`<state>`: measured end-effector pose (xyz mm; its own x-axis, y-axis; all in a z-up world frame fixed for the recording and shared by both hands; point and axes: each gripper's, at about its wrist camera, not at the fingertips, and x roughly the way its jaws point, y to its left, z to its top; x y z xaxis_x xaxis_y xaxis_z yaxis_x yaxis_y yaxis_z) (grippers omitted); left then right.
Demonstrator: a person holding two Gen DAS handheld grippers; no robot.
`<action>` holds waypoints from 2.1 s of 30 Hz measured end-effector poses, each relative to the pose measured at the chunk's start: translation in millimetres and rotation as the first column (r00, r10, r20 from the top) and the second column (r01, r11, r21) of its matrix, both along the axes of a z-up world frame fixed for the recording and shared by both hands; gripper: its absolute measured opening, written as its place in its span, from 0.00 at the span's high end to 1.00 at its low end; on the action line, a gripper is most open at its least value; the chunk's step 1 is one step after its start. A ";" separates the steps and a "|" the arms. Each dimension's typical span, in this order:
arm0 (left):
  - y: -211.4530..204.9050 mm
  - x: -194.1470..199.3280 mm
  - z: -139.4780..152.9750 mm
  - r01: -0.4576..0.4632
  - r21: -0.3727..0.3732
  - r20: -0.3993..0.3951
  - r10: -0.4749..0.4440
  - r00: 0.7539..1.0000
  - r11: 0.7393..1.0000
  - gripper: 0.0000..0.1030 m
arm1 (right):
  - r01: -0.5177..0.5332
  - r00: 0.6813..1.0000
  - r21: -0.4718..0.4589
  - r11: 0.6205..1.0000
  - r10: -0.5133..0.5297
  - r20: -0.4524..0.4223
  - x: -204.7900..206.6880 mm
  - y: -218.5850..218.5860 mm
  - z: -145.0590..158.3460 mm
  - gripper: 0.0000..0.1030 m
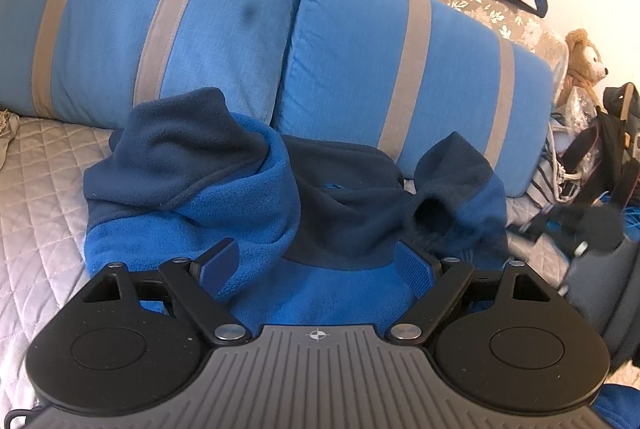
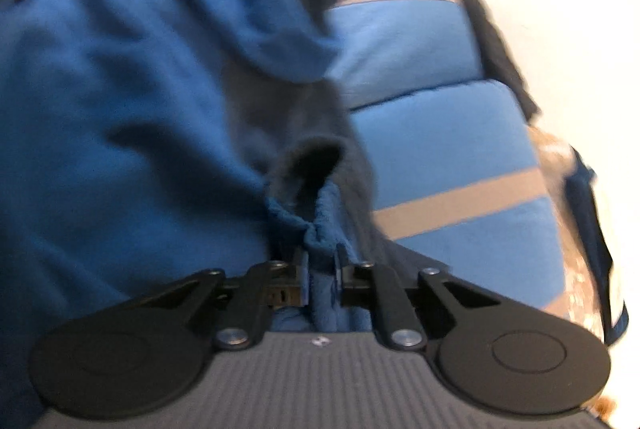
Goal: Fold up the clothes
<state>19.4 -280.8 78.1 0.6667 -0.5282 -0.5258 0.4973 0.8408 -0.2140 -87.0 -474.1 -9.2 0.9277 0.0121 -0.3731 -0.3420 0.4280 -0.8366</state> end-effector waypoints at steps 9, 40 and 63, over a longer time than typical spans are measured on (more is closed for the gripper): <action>1.6 -2.9 3.2 0.010 -0.023 0.017 -0.010 1.000 1.000 0.17 | 0.262 0.949 0.579 0.773 -0.316 -0.008 13.2 -98.8 132.8 0.89; 4.1 -11.3 12.3 0.022 -0.080 0.052 -0.017 0.998 0.997 0.17 | 0.488 0.277 0.830 -0.271 -0.853 -0.442 -230.3 -447.1 94.1 0.89; 50.9 -3.4 66.1 -0.066 -0.063 0.053 0.069 0.996 0.996 0.17 | 0.504 0.600 0.860 0.077 -0.748 -0.284 -135.3 -256.3 179.8 0.00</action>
